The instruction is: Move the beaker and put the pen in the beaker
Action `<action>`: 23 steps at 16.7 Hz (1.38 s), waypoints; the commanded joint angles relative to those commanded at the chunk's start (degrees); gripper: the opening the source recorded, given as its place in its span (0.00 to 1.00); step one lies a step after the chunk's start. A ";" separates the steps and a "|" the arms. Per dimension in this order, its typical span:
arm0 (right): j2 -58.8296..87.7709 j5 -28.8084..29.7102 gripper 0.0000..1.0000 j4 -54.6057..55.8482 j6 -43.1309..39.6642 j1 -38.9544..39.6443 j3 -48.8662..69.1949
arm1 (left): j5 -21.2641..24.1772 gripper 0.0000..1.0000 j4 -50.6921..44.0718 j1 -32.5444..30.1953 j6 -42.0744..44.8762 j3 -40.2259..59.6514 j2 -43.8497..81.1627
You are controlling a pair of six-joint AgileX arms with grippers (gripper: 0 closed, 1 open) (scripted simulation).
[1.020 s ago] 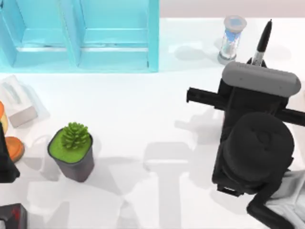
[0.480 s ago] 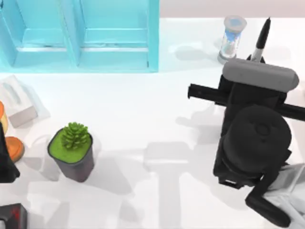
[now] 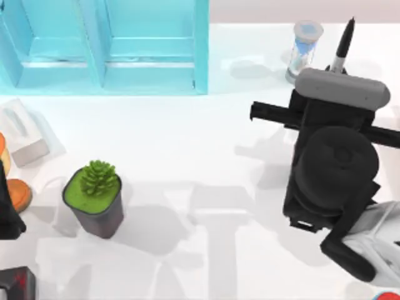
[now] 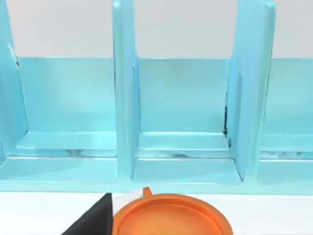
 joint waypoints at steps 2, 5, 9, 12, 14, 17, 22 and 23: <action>0.34 -0.39 0.00 0.09 0.08 -0.39 0.06 | 0.00 1.00 0.00 0.00 0.00 0.00 0.00; 0.34 -0.39 0.00 0.09 0.08 -0.39 0.06 | 0.00 1.00 0.00 0.00 0.00 0.00 0.00; 0.34 -0.39 0.30 0.09 0.08 -0.39 0.06 | 0.00 1.00 0.00 0.00 0.00 0.00 0.00; 0.34 -0.39 0.53 0.09 0.08 -0.39 0.06 | 0.00 1.00 0.00 0.00 0.00 0.00 0.00; 0.34 -0.39 0.68 0.09 0.08 -0.39 0.06 | 0.00 1.00 0.00 0.00 0.00 0.00 0.00; 0.34 -0.39 0.90 0.09 0.08 -0.39 0.06 | 0.00 1.00 0.00 0.00 0.00 0.00 0.00; 0.34 -0.39 1.00 0.09 0.08 -0.39 0.06 | 0.00 1.00 0.00 0.00 0.00 0.00 0.00; 0.34 -0.39 1.00 0.09 0.08 -0.39 0.06 | 0.00 1.00 0.00 0.00 0.00 0.00 0.00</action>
